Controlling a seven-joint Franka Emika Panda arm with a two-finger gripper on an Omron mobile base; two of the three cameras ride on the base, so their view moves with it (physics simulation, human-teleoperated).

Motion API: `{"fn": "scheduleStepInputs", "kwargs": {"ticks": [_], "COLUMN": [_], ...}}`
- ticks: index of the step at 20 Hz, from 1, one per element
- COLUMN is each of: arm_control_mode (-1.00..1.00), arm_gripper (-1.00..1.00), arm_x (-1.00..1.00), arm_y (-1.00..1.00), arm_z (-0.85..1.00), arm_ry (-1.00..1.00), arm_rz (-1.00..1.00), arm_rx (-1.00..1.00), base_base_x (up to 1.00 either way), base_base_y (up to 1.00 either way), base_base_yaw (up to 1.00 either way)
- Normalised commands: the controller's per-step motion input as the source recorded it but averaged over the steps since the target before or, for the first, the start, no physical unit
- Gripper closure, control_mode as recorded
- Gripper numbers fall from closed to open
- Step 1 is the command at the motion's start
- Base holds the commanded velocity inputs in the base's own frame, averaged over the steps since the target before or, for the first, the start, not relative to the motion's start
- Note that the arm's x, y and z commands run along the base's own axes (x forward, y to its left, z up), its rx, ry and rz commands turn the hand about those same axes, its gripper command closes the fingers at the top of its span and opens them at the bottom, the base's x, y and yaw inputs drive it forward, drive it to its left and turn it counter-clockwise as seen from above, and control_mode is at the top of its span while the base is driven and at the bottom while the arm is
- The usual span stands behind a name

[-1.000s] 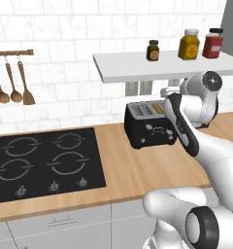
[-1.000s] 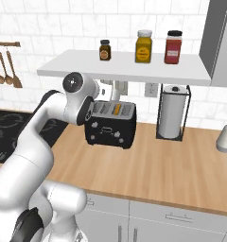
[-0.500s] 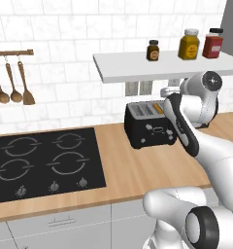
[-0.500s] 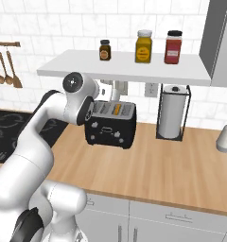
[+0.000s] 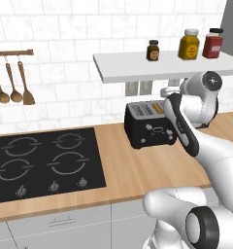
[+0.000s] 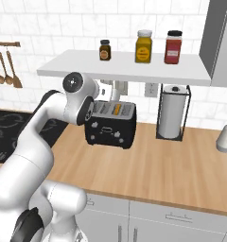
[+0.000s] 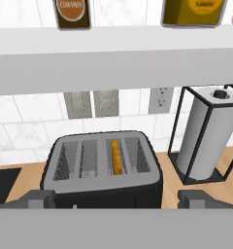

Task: Start the toaster. Once the lever pops up, take the bread to the plate on the dining counter.

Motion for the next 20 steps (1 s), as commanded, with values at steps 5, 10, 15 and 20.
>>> {"fn": "scheduleStepInputs", "kwargs": {"ticks": [5, 10, 15, 20], "arm_control_mode": [-1.00, -1.00, -1.00, -1.00], "arm_gripper": [-1.00, -1.00, -1.00, -1.00], "arm_x": [0.00, 0.00, 0.00, 0.00], "arm_y": [0.00, 0.00, 0.00, 0.00], "arm_z": [0.00, 0.00, 0.00, 0.00], "arm_ry": [0.00, 0.00, 0.00, 0.00], "arm_rz": [0.00, 0.00, 0.00, 0.00], "arm_rx": [0.00, 0.00, 0.00, 0.00], "base_base_x": [0.00, 0.00, 0.00, 0.00], "base_base_y": [0.00, 0.00, 0.00, 0.00], "base_base_yaw": [0.00, 0.00, 0.00, 0.00]}}
